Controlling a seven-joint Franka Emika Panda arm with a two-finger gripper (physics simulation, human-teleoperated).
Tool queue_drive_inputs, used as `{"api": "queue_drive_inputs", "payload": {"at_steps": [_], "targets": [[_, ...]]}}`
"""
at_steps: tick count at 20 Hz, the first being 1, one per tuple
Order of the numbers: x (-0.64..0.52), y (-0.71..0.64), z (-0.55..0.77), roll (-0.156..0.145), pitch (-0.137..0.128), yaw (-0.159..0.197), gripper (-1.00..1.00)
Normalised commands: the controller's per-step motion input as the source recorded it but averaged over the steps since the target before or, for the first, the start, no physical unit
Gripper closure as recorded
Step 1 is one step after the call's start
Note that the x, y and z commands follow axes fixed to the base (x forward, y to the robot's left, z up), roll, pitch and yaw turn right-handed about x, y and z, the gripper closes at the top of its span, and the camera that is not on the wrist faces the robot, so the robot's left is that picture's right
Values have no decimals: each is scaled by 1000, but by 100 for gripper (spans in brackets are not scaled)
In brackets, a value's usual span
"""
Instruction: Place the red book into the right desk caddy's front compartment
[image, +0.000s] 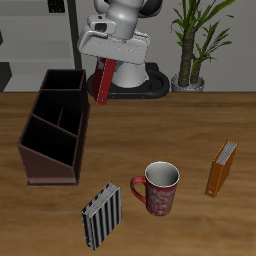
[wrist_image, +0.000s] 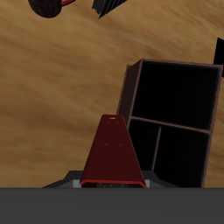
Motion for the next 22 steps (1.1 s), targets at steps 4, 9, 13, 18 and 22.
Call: {"api": "queue_drive_inputs", "payload": {"at_steps": [4, 9, 13, 18, 22], "targets": [[-40, -158, 78, -4, -3, -32, 100], [14, -273, 8, -37, 0, -2, 100], [43, -225, -71, -36, 24, 4, 100], [104, -272, -2, -35, 12, -2, 100], [15, -155, 14, -20, 5, -30, 100]]}}
